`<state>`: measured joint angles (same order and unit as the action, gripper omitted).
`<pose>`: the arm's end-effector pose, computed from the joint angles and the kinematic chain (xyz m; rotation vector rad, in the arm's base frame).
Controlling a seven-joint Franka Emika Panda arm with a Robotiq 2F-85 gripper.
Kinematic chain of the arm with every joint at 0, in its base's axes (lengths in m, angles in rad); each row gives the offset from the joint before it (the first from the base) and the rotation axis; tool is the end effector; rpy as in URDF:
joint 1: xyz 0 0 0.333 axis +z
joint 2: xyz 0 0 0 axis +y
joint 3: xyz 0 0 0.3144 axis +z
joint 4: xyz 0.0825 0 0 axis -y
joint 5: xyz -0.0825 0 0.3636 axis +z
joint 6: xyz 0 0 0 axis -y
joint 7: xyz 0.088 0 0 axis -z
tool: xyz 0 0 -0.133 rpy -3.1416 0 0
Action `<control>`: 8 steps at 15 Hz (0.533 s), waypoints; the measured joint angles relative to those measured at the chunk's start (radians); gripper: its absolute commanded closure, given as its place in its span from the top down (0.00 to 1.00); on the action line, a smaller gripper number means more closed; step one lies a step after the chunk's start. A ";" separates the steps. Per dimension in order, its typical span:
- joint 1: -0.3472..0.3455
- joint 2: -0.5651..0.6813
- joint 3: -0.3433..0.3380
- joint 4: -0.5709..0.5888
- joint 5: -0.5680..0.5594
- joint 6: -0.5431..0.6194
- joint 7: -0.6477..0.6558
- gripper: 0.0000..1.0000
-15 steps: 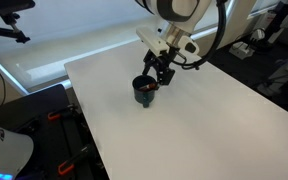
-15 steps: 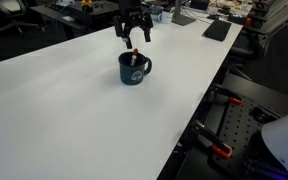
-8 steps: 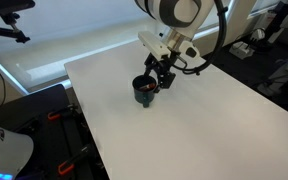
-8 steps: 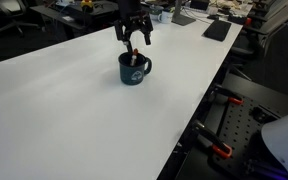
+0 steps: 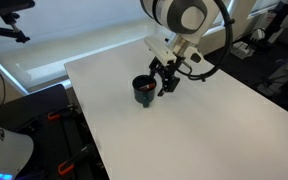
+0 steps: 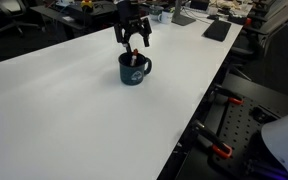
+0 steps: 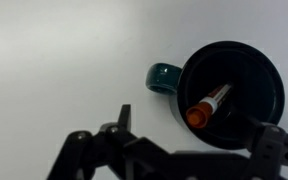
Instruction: Put the marker on the table
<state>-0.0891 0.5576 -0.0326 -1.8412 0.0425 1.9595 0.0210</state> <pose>0.5625 -0.0647 0.1864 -3.0183 0.2518 0.6732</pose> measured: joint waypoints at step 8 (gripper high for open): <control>0.000 0.007 0.000 0.000 0.000 -0.001 0.001 0.19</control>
<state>-0.0891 0.5641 -0.0328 -1.8416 0.0425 1.9590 0.0217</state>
